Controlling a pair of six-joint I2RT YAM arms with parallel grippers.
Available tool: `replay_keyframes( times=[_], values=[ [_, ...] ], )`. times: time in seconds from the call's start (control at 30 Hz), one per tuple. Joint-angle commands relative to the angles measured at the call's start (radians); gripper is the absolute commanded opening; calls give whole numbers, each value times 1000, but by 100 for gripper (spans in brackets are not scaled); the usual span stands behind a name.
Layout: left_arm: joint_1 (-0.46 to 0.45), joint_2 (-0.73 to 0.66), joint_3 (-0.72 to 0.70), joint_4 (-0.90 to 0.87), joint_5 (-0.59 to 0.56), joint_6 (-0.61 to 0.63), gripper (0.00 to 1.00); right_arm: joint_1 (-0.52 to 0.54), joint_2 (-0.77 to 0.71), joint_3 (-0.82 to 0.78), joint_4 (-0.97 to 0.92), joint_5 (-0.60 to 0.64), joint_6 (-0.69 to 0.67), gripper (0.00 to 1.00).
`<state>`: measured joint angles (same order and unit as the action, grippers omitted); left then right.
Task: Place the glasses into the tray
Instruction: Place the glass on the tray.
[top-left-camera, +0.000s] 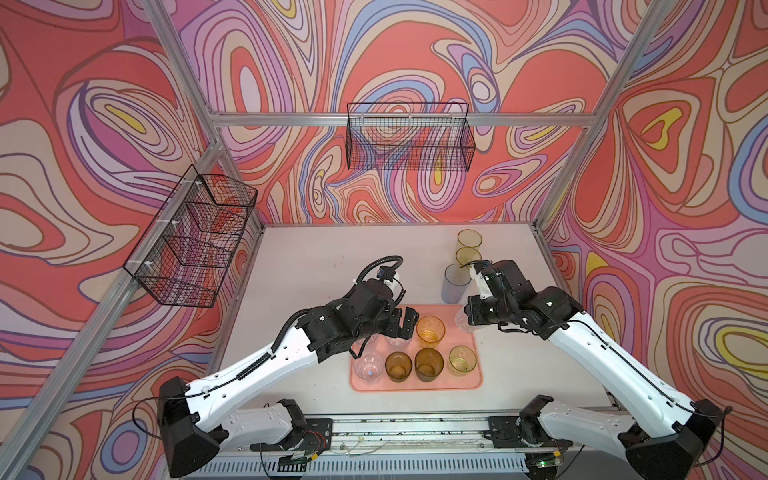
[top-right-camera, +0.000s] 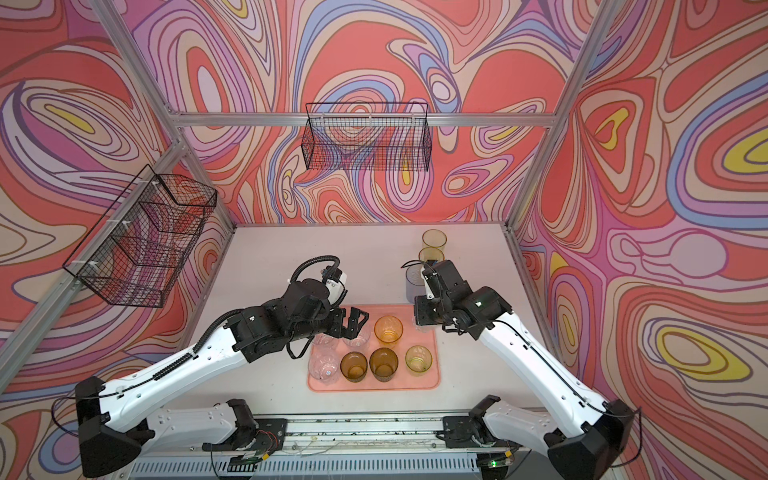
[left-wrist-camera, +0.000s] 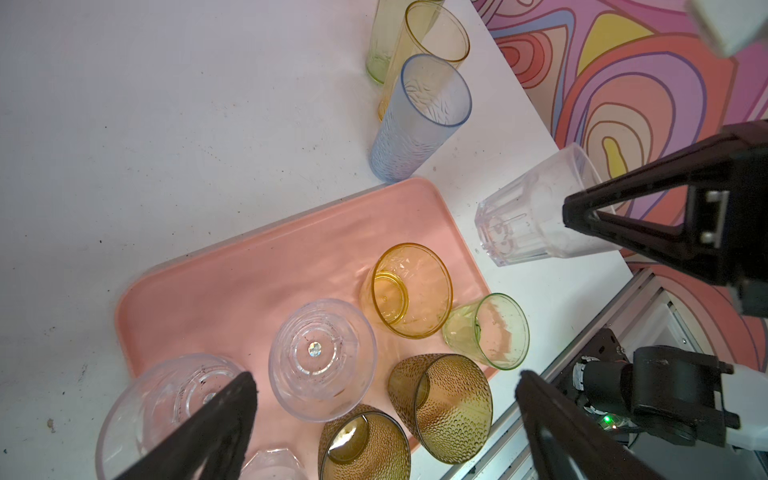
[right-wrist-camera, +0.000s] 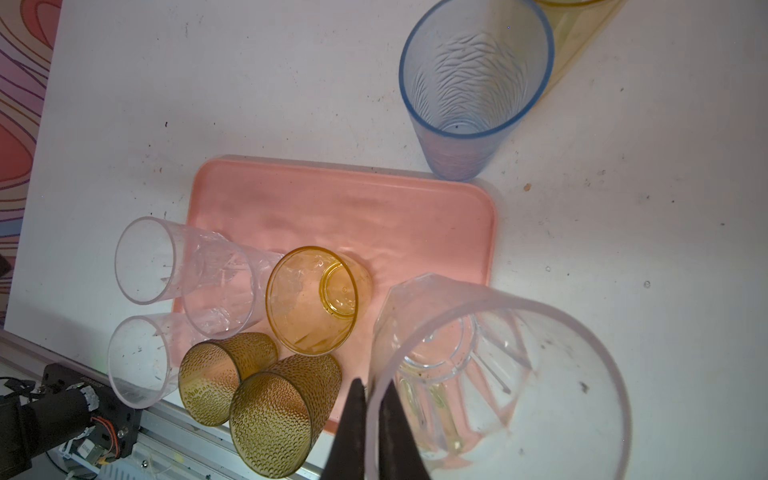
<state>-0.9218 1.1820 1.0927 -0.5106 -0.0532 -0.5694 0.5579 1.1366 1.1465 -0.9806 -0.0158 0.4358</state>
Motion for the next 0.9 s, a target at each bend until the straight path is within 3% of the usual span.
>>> replay_keyframes(
  times=[0.0, 0.37, 0.87],
  values=[
    [-3, 6, 26, 27, -16, 6, 100, 4, 24, -33, 65, -24, 18, 0],
    [-3, 21, 18, 37, -19, 12, 100, 5, 61, -139, 154, -73, 62, 0],
    [-3, 15, -6, 40, -34, 11, 100, 5, 109, -207, 202, -42, 95, 0]
  ],
)
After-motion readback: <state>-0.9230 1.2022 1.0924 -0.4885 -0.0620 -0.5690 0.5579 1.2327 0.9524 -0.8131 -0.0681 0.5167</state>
